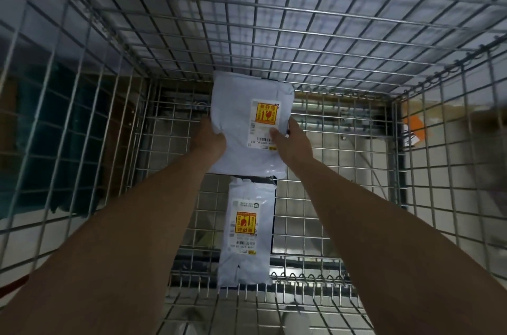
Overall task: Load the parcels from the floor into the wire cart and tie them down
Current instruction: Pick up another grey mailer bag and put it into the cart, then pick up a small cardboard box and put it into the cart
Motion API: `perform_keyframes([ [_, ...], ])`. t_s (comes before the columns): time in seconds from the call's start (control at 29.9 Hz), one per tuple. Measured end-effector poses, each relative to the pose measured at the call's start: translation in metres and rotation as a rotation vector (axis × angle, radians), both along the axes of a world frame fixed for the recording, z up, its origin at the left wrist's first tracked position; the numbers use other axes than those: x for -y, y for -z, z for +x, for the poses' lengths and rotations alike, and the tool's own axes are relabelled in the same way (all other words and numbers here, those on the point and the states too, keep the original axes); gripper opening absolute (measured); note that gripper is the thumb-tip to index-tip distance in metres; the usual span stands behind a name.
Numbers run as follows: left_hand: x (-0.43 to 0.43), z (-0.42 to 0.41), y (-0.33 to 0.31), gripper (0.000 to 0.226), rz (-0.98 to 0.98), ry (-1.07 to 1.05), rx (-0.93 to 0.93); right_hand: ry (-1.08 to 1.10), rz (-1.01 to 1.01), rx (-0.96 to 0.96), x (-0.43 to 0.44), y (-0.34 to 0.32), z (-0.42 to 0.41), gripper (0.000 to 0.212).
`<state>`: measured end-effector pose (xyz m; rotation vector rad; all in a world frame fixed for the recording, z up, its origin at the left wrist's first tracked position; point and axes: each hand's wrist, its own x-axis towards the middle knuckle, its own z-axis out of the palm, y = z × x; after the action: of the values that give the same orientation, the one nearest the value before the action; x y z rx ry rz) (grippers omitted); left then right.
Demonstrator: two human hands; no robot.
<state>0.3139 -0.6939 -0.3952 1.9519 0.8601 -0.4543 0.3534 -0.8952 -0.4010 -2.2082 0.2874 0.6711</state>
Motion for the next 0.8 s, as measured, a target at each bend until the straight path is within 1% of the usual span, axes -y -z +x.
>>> perform_keyframes([
  [0.07,-0.005,-0.006,-0.01,0.052,0.107,0.072,-0.056,-0.11,-0.132,0.024,0.0,-0.018,0.0,0.069],
  [0.1,-0.006,-0.006,-0.019,0.054,0.186,0.155,-0.078,-0.187,-0.212,0.027,0.001,-0.032,0.0,0.068],
  [0.17,-0.002,-0.004,-0.048,0.06,0.352,0.385,-0.119,-0.386,-0.359,0.045,0.005,-0.064,0.001,0.062],
  [0.2,0.0,-0.002,-0.068,0.064,0.425,0.507,-0.131,-0.478,-0.418,0.04,0.007,-0.085,0.001,0.06],
  [0.27,0.005,0.002,-0.113,0.071,0.525,0.697,-0.162,-0.627,-0.506,0.016,0.01,-0.124,0.004,0.063],
  [0.33,0.008,0.01,-0.169,0.073,0.628,0.786,-0.123,-0.696,-0.56,-0.013,0.011,-0.175,0.01,0.068],
  [0.4,0.011,0.026,-0.242,0.073,0.733,0.785,-0.029,-0.717,-0.599,-0.007,0.014,-0.235,0.021,0.07],
  [0.47,0.012,0.045,-0.325,0.073,0.792,0.754,0.06,-0.742,-0.643,0.067,0.016,-0.307,0.036,0.074],
  [0.53,0.014,0.06,-0.411,0.073,0.811,0.727,0.121,-0.7,-0.652,0.166,0.017,-0.386,0.053,0.071],
  [0.63,0.015,0.071,-0.531,0.074,0.847,0.703,0.155,-0.647,-0.665,0.326,0.017,-0.511,0.07,0.069],
  [0.8,0.025,0.065,-0.715,0.074,1.009,0.65,0.282,-0.546,-0.673,0.58,0.014,-0.712,0.073,0.069],
])
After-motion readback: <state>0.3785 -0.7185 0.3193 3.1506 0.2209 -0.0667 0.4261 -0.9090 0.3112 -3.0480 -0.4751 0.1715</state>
